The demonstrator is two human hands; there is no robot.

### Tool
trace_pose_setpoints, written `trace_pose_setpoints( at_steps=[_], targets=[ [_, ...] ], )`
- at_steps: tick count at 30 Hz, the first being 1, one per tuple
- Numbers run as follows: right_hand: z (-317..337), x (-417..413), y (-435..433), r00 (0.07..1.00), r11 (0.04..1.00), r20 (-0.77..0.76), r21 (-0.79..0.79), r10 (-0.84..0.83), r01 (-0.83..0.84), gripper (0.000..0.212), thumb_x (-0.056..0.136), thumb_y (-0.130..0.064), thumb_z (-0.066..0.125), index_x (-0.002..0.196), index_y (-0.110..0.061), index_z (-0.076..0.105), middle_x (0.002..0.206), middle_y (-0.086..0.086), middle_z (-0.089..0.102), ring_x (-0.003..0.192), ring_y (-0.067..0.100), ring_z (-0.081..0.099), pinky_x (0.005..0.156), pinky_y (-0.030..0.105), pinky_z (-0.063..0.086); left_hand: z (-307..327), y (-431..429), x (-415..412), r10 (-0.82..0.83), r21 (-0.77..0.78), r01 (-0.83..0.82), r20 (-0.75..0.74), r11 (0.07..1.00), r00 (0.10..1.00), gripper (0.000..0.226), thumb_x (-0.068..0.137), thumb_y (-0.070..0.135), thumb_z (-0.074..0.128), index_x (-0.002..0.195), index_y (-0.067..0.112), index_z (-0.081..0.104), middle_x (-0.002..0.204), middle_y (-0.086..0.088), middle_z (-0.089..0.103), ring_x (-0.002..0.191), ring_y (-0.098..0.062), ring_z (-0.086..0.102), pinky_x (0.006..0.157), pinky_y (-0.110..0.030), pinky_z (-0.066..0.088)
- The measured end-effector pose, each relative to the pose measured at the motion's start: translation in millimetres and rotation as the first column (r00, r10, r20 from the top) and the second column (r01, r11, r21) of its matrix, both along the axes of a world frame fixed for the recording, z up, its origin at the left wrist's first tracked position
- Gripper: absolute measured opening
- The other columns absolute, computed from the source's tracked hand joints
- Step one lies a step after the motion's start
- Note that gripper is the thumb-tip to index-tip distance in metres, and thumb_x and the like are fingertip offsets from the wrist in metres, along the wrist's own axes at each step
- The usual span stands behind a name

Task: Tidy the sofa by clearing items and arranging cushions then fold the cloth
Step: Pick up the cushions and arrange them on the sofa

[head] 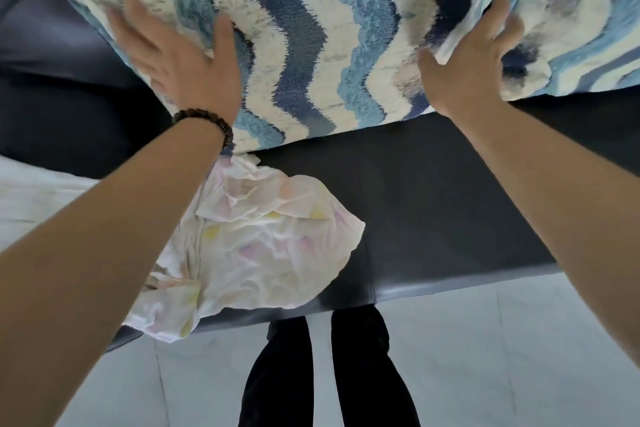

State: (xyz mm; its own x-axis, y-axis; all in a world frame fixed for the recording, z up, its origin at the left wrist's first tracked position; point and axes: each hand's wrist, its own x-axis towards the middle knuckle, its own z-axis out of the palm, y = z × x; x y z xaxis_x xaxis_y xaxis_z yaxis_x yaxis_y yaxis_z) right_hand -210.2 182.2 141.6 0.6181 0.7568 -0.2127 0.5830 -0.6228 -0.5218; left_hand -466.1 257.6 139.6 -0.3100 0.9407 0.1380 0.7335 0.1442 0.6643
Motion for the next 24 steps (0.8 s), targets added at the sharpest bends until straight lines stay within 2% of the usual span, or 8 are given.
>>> trace_pose_setpoints(
  at_steps=[2,4,6,8,11,17,21,24],
  targets=[
    [0.7,-2.2,7.8,0.948,0.978,0.288,0.112,0.139,-0.178,0.091,0.090,-0.029,0.065,0.158,-0.019,0.006,0.156,0.033,-0.002,0.129,0.037,0.048,0.087,0.024,0.046,0.8,9.8,-12.3,0.199,-0.098,-0.183,0.194,0.978,0.961,0.098,0.085,0.056,0.060,0.152,0.005,0.010,0.156,-0.021,0.002,0.142,-0.031,0.023,0.108,-0.031,0.025],
    [1.4,-2.7,23.2,0.831,0.931,0.445,-0.015,0.333,-0.365,0.078,0.093,-0.037,0.060,0.155,-0.021,0.017,0.158,0.029,0.008,0.126,0.044,0.045,0.096,0.040,0.049,-5.3,36.5,-35.6,0.257,-0.251,-0.189,0.277,0.949,0.926,0.099,0.078,0.061,0.065,0.151,0.015,0.017,0.156,-0.013,0.016,0.139,-0.027,0.033,0.109,-0.030,0.034],
    [-1.6,-3.7,37.2,0.792,0.902,0.439,-0.127,0.423,-0.412,0.057,0.098,-0.036,0.055,0.146,-0.018,0.033,0.154,0.022,0.022,0.119,0.043,0.046,0.094,0.047,0.045,-12.7,62.4,-55.2,0.277,-0.344,-0.154,0.346,0.926,0.896,0.058,0.071,0.055,0.067,0.115,0.020,0.051,0.122,-0.008,0.055,0.115,-0.029,0.055,0.097,-0.042,0.050],
    [-3.0,-5.5,42.1,0.824,0.928,0.445,-0.041,0.349,-0.371,0.034,0.099,-0.031,0.052,0.126,-0.012,0.047,0.148,0.020,0.031,0.111,0.040,0.051,0.087,0.044,0.045,-17.3,70.9,-63.6,0.264,-0.314,-0.167,0.297,0.934,0.918,0.025,0.081,0.037,0.060,0.080,0.020,0.042,0.082,0.000,0.050,0.084,-0.024,0.053,0.076,-0.028,0.055],
    [-5.1,-7.6,29.0,0.915,0.928,0.346,0.224,0.209,-0.297,0.019,0.093,-0.021,0.051,0.107,-0.008,0.052,0.139,0.016,0.037,0.107,0.030,0.054,0.078,0.031,0.045,-10.3,46.3,-61.1,0.141,-0.144,-0.113,0.207,0.983,0.968,0.014,0.096,0.024,0.048,0.088,0.015,0.039,0.074,0.010,0.041,0.077,-0.014,0.042,0.072,-0.014,0.046],
    [-5.1,2.6,13.5,0.919,0.913,0.372,0.316,0.133,-0.260,0.030,0.090,-0.017,0.045,0.114,0.002,0.048,0.143,0.021,0.031,0.114,0.024,0.051,0.078,0.022,0.040,-9.1,33.2,-57.2,-0.060,0.166,0.017,0.255,0.986,0.965,0.011,0.097,0.030,0.045,0.093,0.022,0.038,0.088,0.004,0.048,0.074,-0.008,0.048,0.079,-0.024,0.051],
    [-16.1,5.7,42.7,0.879,0.931,0.340,0.022,0.335,-0.364,0.050,0.086,-0.025,0.049,0.133,-0.007,0.042,0.156,0.018,0.021,0.118,0.039,0.051,0.082,0.041,0.043,-16.6,57.5,-49.6,-0.071,-0.192,0.090,0.105,0.977,0.992,0.014,0.103,0.026,0.039,0.104,0.014,0.046,0.102,0.000,0.054,0.090,-0.014,0.051,0.065,-0.008,0.028],
    [-5.9,-4.9,57.3,0.908,0.948,0.281,-0.014,0.310,-0.319,0.054,0.085,-0.025,0.051,0.136,-0.010,0.043,0.157,0.017,0.020,0.125,0.041,0.046,0.093,0.043,0.042,-7.5,63.1,-50.6,-0.048,-0.236,0.083,0.151,0.968,0.987,0.024,0.102,0.026,0.039,0.079,0.024,0.032,0.076,0.010,0.037,0.067,-0.001,0.039,0.067,-0.012,0.030]
  ],
)
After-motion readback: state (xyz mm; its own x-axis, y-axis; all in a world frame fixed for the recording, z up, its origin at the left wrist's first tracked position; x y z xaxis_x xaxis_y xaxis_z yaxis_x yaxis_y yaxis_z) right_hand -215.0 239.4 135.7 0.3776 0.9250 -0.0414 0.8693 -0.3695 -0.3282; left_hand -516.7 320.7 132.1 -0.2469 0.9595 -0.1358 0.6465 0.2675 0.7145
